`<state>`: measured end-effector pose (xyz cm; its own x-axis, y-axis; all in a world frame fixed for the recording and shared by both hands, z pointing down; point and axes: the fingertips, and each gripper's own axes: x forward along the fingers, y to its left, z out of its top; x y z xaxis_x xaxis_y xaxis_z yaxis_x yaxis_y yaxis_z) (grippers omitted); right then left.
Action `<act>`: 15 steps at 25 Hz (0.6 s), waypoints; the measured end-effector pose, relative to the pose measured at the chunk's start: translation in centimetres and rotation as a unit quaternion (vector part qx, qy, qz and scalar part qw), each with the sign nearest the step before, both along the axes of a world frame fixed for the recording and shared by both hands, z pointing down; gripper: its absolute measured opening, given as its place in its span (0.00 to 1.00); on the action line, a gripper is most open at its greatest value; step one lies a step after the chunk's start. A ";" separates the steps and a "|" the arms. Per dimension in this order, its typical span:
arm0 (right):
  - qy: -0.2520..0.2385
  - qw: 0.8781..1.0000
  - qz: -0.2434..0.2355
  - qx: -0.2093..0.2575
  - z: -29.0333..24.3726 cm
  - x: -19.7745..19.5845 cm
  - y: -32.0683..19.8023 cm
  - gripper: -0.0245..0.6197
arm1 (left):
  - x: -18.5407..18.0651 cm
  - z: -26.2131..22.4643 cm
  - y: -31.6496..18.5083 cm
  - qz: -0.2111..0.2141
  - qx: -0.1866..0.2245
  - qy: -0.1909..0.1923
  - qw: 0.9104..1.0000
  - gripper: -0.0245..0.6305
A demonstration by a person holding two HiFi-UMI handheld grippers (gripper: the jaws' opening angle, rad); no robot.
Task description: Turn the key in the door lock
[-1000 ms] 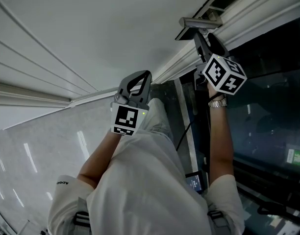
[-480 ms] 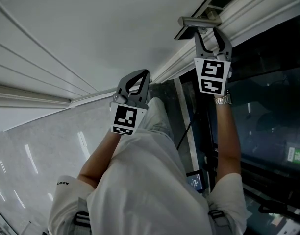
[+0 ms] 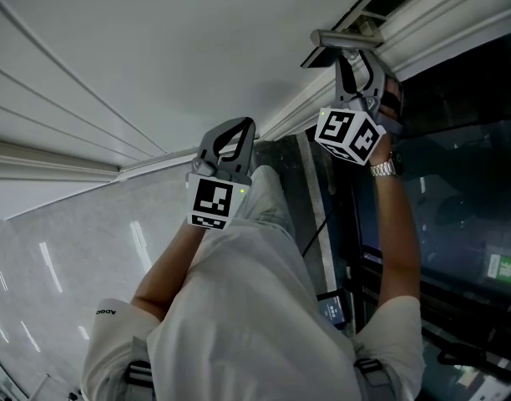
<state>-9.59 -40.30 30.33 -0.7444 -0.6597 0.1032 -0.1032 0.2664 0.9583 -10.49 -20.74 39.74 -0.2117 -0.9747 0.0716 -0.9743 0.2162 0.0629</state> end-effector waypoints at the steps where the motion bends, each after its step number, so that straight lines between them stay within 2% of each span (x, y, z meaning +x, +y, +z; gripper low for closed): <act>1: 0.009 1.000 -0.001 0.020 0.0 -0.1 0.1 0.33 | 0.0 0.0 0.0 0.000 0.000 0.000 1.000 0.05; 7: 0.077 0.988 -0.015 0.131 0.7 -0.9 0.3 0.33 | 0.0 0.0 0.1 0.003 0.000 -0.002 1.000 0.05; 11: 0.114 0.978 -0.022 0.171 1.5 -0.8 0.0 0.33 | -0.2 -0.1 0.2 0.000 0.001 -0.002 1.000 0.05; 15: 0.129 0.968 -0.026 0.212 1.6 -0.7 -0.3 0.26 | -0.5 -0.2 0.5 -0.003 0.002 -0.002 1.000 0.05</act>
<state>-10.24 -40.59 31.91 -0.7636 -0.6454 0.0194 0.1580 -0.1577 0.9748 -10.97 -20.26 39.56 -0.2175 -0.9738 0.0666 -0.9733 0.2216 0.0608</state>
